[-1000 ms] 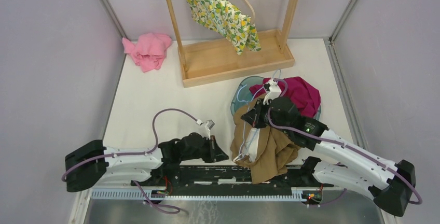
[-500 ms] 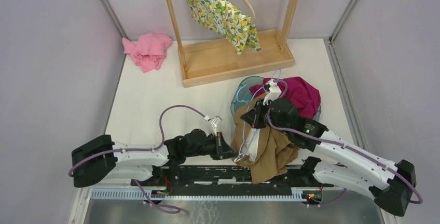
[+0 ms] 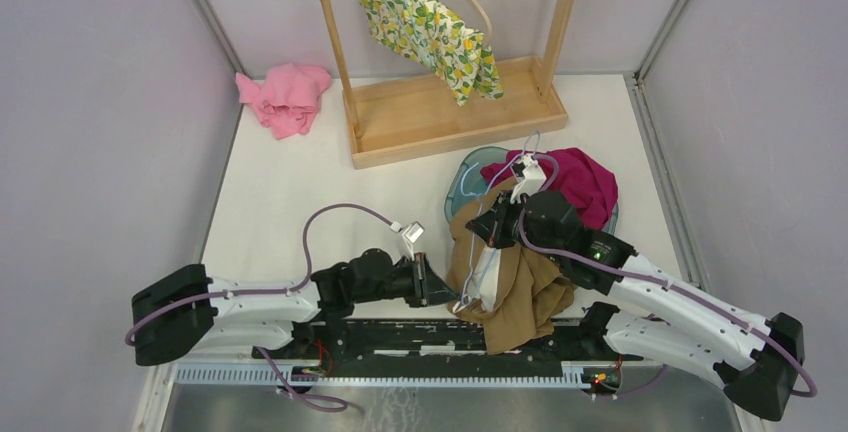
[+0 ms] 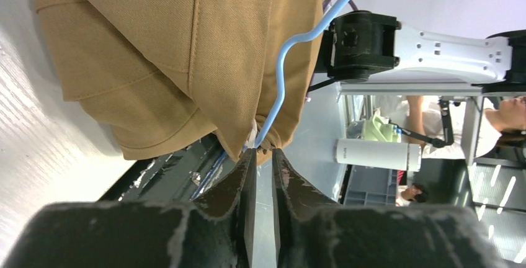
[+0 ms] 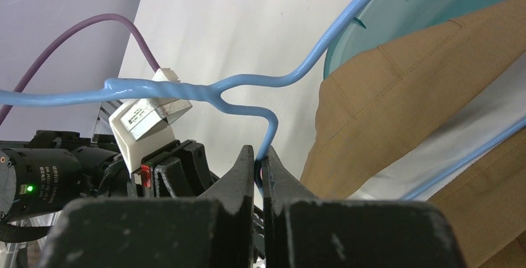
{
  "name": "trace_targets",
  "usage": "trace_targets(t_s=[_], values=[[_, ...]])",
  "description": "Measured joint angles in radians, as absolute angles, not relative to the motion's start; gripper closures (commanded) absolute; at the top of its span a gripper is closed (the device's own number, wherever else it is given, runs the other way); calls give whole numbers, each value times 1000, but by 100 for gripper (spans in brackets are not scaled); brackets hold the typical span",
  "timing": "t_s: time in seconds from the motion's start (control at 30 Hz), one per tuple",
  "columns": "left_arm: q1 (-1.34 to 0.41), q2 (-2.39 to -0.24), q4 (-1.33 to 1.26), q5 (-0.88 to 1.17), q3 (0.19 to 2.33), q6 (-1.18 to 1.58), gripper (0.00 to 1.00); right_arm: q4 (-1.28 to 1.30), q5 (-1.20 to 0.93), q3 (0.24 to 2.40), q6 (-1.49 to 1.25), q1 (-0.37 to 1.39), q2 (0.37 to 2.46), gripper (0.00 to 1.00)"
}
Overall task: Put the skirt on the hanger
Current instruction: Hang the skirt on the hanger.
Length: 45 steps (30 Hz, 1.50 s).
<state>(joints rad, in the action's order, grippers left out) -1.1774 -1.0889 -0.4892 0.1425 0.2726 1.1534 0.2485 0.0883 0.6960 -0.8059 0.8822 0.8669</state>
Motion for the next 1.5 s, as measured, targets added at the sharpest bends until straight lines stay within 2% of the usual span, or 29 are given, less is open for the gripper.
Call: trace_targets(t_s=[0.07, 0.2, 0.57, 1.5], values=[[-1177, -1066, -482, 142, 264, 1159, 69, 249, 89, 696, -806, 882, 865, 99], [-1177, -999, -418, 133, 240, 1158, 65, 250, 89, 696, -805, 882, 863, 99], [-1192, -928, -255, 67, 237, 1142, 65, 249, 92, 693, -805, 882, 859, 99], [-1285, -1028, -422, -18, 236, 1143, 70, 249, 96, 693, -805, 882, 849, 99]])
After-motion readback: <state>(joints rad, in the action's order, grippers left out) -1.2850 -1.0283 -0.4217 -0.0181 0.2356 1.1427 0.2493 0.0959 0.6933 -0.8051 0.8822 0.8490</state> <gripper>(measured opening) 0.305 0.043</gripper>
